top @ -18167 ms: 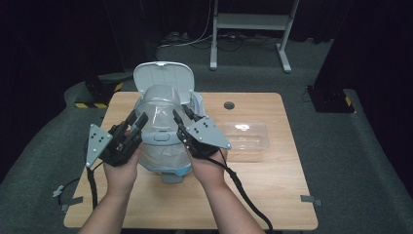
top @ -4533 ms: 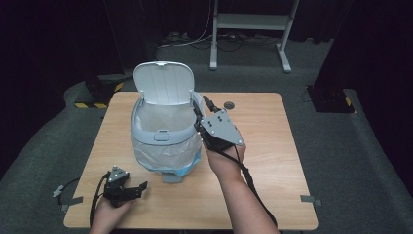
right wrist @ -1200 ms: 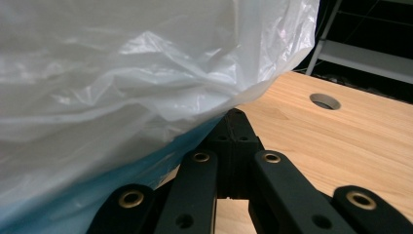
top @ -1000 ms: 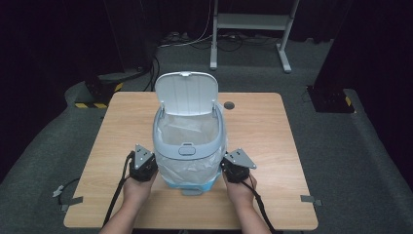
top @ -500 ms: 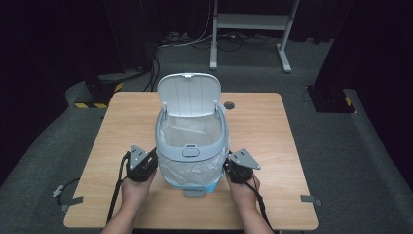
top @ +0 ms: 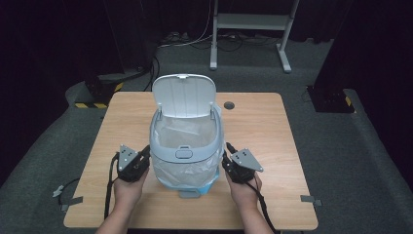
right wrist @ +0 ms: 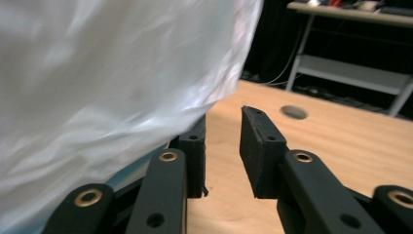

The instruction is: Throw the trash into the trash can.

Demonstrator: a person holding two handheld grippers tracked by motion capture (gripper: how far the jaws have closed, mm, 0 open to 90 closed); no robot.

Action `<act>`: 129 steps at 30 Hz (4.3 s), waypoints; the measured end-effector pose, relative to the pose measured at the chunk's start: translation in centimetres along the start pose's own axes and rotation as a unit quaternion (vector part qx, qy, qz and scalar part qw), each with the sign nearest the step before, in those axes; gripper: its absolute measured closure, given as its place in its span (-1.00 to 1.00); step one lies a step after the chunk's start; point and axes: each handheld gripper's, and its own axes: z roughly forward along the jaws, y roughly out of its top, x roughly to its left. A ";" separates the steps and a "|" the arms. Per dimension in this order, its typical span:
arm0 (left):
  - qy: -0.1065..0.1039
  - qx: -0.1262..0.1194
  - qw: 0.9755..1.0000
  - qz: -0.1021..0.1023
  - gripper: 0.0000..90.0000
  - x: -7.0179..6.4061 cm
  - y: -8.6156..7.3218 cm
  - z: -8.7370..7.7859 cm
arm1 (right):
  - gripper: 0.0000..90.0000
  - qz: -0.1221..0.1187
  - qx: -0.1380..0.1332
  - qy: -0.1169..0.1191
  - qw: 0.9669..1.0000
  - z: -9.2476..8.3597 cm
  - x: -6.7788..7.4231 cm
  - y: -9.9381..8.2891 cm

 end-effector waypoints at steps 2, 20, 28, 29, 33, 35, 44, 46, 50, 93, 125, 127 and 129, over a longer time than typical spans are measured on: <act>0.005 -0.011 1.000 0.000 0.78 0.5 0.7 -0.2 | 0.55 0.003 -0.009 -0.009 1.000 -0.5 -0.6 0.6; 0.016 -0.111 0.994 0.005 0.55 1.7 8.4 -1.3 | 0.46 0.002 -0.097 -0.028 0.995 -2.0 -2.1 7.8; 0.015 -0.130 0.991 0.001 0.48 1.6 11.4 -0.2 | 0.47 -0.011 -0.132 -0.033 0.991 -0.8 -2.0 10.7; 0.016 -0.132 0.991 0.004 0.49 1.6 11.7 -0.1 | 0.49 -0.011 -0.133 -0.033 0.990 -0.7 -2.0 11.0; 0.018 -0.129 0.991 0.008 0.55 1.5 12.5 0.7 | 0.54 -0.003 -0.126 -0.030 0.992 -0.1 -2.1 12.1; 0.017 -0.125 0.992 0.009 0.57 1.5 13.0 1.3 | 0.54 -0.002 -0.121 -0.030 0.992 0.3 -2.2 12.5; 0.003 -0.124 0.992 0.018 0.63 1.0 15.9 3.1 | 0.53 -0.021 -0.108 -0.037 0.993 2.3 -2.1 15.1; -0.002 -0.125 0.992 0.019 0.65 0.8 16.3 3.3 | 0.53 -0.018 -0.110 -0.038 0.993 2.6 -2.1 15.5; -0.005 -0.131 0.991 0.022 0.72 0.2 16.9 3.5 | 0.56 -0.017 -0.108 -0.037 0.993 3.3 -2.1 16.1; -0.036 -0.169 0.985 0.025 0.75 -2.5 11.1 -1.6 | 0.59 -0.043 -0.152 0.027 0.987 -1.5 1.1 11.8; -0.040 -0.211 0.977 0.015 0.20 -5.2 8.1 -4.3 | 0.68 -0.047 -0.170 0.029 0.984 -3.6 3.2 8.9; -0.035 -0.209 0.977 0.028 0.26 -5.5 8.1 -4.4 | 0.73 -0.043 -0.170 0.032 0.984 -3.6 3.2 8.8; -0.035 -0.205 0.978 0.031 0.31 -5.6 8.0 -4.4 | 0.78 -0.044 -0.169 0.032 0.984 -3.7 3.3 8.7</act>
